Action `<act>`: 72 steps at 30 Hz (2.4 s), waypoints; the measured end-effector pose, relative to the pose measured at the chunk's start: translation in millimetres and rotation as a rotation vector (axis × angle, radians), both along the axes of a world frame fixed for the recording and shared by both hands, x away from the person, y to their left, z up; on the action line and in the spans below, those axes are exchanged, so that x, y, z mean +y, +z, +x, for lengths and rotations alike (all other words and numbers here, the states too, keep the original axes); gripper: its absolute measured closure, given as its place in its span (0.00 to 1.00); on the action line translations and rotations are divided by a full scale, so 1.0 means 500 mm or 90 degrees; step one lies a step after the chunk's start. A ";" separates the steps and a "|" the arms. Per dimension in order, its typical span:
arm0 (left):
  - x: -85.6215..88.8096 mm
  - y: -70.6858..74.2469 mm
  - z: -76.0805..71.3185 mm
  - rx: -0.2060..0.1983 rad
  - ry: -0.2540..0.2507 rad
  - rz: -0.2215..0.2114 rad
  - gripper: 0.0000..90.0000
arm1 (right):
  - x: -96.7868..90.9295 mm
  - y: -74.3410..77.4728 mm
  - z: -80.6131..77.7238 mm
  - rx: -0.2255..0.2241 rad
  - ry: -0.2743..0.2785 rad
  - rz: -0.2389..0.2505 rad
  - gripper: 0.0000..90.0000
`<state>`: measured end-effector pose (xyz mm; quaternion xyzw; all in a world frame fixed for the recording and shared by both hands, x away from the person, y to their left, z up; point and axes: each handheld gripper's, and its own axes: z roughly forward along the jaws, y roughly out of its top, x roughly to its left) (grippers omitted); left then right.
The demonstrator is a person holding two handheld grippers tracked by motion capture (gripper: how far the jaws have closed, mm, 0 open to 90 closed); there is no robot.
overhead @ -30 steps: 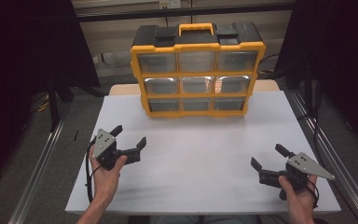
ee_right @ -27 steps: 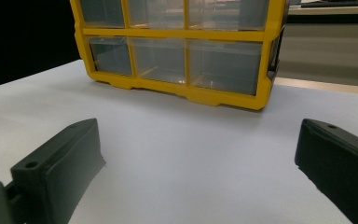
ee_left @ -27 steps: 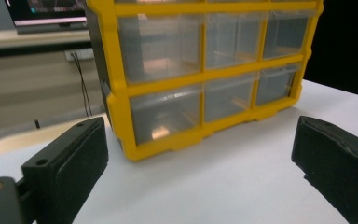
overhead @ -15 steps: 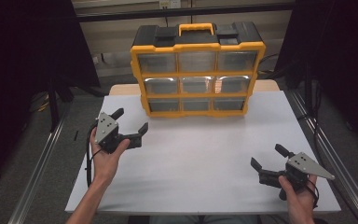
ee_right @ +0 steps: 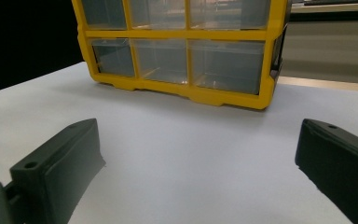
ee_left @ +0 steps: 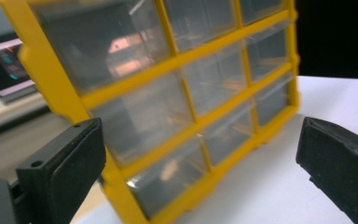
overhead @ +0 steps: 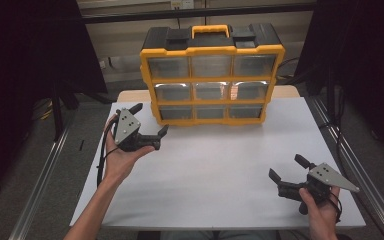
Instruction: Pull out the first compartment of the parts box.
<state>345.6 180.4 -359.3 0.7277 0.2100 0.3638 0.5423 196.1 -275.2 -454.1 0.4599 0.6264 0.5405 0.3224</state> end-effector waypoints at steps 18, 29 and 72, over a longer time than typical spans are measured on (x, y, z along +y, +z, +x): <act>-0.014 0.040 0.055 -0.200 0.074 0.167 0.05 | 0.004 0.000 -0.001 0.001 0.003 0.000 0.00; -0.056 0.043 0.066 -0.341 0.104 0.337 0.08 | 0.003 -0.001 0.000 0.002 0.007 -0.003 0.00; -0.100 0.043 0.194 -0.466 0.177 0.603 0.43 | 0.000 0.000 -0.002 0.000 0.012 0.002 0.00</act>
